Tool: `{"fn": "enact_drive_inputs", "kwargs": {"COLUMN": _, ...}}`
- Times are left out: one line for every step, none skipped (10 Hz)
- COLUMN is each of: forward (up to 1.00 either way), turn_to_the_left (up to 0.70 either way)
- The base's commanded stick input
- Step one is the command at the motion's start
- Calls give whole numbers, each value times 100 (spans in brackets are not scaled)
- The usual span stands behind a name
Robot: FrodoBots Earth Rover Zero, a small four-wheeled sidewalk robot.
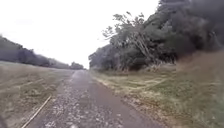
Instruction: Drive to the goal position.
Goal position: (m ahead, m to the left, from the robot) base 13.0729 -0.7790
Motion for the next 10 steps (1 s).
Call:
{"fn": "enact_drive_inputs", "kwargs": {"forward": 60, "turn_to_the_left": 16}}
{"fn": "enact_drive_inputs", "kwargs": {"forward": 60, "turn_to_the_left": 16}}
{"fn": "enact_drive_inputs", "kwargs": {"forward": 60, "turn_to_the_left": 16}}
{"fn": "enact_drive_inputs", "kwargs": {"forward": 60, "turn_to_the_left": 1}}
{"fn": "enact_drive_inputs", "kwargs": {"forward": 60, "turn_to_the_left": 4}}
{"fn": "enact_drive_inputs", "kwargs": {"forward": 60, "turn_to_the_left": 13}}
{"fn": "enact_drive_inputs", "kwargs": {"forward": 60, "turn_to_the_left": 16}}
{"fn": "enact_drive_inputs", "kwargs": {"forward": 60, "turn_to_the_left": 16}}
{"fn": "enact_drive_inputs", "kwargs": {"forward": 60, "turn_to_the_left": 16}}
{"fn": "enact_drive_inputs", "kwargs": {"forward": 60, "turn_to_the_left": 16}}
